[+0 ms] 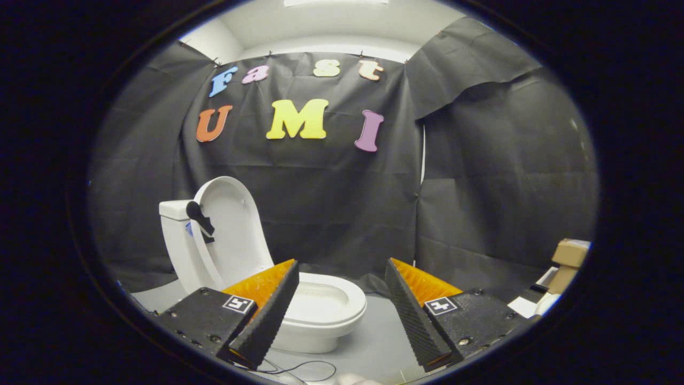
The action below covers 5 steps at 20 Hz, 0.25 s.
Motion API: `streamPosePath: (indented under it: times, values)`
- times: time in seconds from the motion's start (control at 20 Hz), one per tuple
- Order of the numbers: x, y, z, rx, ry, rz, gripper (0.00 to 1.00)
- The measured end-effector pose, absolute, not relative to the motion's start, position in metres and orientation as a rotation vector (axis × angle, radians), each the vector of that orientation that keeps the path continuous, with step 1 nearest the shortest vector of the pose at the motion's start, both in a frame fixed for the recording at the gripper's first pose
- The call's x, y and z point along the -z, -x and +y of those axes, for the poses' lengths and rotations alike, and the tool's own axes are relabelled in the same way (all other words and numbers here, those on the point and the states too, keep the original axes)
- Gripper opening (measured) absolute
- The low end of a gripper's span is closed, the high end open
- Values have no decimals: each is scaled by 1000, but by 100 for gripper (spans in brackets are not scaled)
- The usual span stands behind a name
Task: Open the toilet lid.
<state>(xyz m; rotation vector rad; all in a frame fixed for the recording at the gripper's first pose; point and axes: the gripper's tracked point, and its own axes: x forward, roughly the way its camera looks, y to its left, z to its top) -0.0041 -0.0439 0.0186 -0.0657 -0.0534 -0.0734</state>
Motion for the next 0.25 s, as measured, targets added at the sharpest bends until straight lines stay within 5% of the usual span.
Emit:
streamPosePath:
  times: [0.25]
  values:
    - [-6,4,-56,99,23,-32,100]
